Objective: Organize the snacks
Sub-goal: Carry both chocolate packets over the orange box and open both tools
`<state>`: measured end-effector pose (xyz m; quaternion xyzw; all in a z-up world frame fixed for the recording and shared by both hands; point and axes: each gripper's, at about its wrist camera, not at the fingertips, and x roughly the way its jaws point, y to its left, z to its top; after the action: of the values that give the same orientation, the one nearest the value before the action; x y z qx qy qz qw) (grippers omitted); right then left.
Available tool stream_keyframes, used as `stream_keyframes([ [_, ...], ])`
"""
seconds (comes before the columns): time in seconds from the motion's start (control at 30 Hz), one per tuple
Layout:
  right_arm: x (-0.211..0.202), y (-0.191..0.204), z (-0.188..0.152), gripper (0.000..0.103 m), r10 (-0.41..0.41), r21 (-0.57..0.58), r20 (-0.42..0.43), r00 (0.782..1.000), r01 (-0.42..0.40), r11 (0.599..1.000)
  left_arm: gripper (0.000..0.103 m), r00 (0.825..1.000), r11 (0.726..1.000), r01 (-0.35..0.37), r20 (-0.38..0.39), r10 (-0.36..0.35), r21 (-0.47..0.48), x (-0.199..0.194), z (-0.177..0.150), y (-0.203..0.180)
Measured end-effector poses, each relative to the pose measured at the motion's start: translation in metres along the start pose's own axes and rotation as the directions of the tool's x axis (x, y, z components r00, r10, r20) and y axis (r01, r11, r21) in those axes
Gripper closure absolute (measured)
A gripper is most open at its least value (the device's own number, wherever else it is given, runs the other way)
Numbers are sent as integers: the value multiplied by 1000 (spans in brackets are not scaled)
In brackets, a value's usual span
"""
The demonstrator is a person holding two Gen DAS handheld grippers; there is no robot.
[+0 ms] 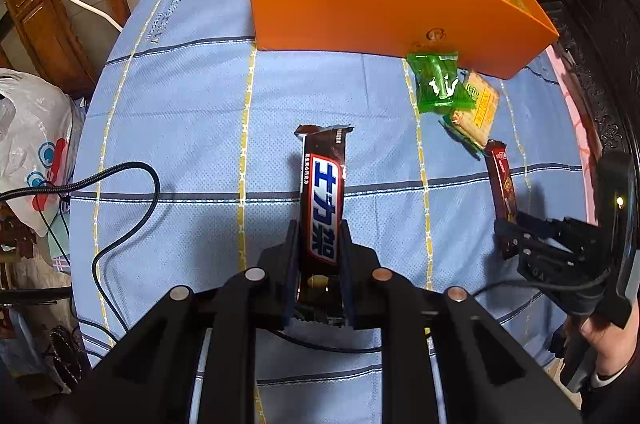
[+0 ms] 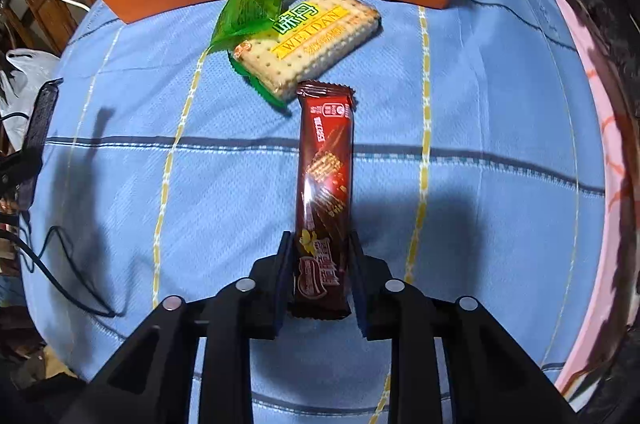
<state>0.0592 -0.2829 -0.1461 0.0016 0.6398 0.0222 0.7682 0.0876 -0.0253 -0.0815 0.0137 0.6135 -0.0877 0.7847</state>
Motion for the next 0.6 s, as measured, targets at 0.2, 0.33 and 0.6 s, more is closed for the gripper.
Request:
stream_keyframes([
  [0.2,0,15,4,79,-32,-56,-21,999,31,998,86,1000,1000,2,-11,-2,-3,4,-2,0],
  [0.33,-22,7,5,80,59,0,25,998,-59,998,86,1000,1000,7,13,-7,-8,-3,1,2],
  [0.6,-115,-2,28,80,173,-18,228,958,-174,985,86,992,999,39,117,-40,12,-45,31,-2],
])
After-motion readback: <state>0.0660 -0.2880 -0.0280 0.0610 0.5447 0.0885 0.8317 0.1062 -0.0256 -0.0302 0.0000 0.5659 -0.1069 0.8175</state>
